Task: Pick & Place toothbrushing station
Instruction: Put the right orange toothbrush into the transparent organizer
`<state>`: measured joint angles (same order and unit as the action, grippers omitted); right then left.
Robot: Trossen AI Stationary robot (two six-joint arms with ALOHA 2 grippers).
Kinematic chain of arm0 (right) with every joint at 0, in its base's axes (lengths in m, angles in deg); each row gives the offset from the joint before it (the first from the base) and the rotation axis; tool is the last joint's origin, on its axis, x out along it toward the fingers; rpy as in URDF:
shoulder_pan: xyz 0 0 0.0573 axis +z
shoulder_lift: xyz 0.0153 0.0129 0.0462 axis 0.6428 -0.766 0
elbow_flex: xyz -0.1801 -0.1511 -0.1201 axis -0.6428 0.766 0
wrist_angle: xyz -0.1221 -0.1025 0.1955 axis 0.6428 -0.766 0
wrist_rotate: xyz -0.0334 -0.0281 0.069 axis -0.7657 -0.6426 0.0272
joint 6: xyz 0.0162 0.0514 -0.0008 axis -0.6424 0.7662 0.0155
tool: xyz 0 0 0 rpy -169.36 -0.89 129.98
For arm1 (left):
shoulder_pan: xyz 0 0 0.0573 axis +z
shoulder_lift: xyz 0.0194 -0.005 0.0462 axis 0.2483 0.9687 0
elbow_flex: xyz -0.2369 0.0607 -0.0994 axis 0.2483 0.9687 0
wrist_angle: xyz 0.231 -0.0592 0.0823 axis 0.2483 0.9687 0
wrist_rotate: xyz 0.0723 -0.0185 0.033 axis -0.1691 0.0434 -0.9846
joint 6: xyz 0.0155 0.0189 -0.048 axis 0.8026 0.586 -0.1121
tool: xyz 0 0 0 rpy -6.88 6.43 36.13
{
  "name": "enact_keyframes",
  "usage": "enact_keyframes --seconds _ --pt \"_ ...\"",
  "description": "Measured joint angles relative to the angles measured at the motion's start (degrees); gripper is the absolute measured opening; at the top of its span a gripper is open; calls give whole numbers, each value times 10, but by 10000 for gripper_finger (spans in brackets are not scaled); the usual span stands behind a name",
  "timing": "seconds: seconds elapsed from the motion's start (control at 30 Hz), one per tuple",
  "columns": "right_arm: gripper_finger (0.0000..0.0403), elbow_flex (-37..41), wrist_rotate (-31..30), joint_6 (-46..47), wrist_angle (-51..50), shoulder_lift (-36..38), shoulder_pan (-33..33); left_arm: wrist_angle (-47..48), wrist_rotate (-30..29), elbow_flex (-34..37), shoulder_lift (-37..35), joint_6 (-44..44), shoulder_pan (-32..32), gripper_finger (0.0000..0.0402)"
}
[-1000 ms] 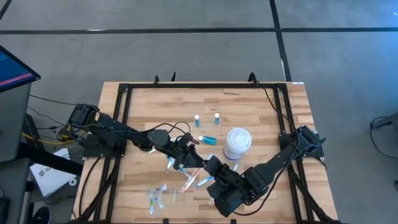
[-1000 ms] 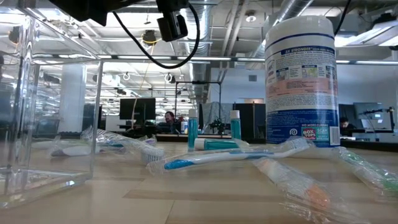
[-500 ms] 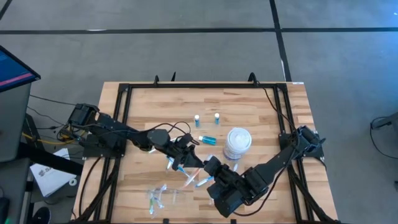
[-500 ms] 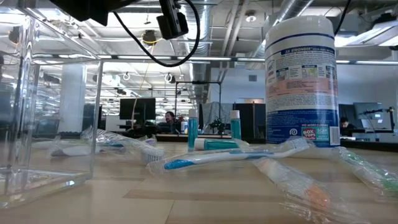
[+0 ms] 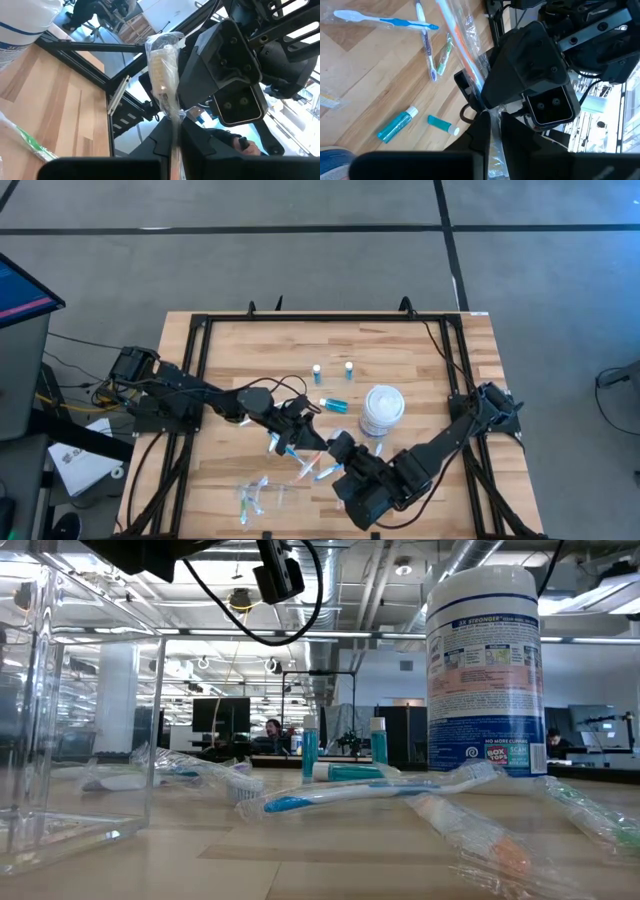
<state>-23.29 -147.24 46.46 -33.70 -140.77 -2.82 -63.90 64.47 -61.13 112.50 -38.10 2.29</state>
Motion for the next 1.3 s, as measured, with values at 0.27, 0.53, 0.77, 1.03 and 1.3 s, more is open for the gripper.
enact_keyframes --seconds 0.27,0.53,0.77,1.03,1.3 --pt "59 0 -9 10 2 1 15 6 2 1 2 4 3 10" --pt "79 0 -6 86 -7 1 18 4 6 1 2 38 6 10" --pt "82 -1 16 206 -60 7 30 2 18 18 -31 96 6 10" --pt "82 0 29 311 -106 6 44 3 -45 100 -136 164 -5 10" --pt "82 0 29 416 -152 6 38 4 -100 177 -250 223 -58 11"
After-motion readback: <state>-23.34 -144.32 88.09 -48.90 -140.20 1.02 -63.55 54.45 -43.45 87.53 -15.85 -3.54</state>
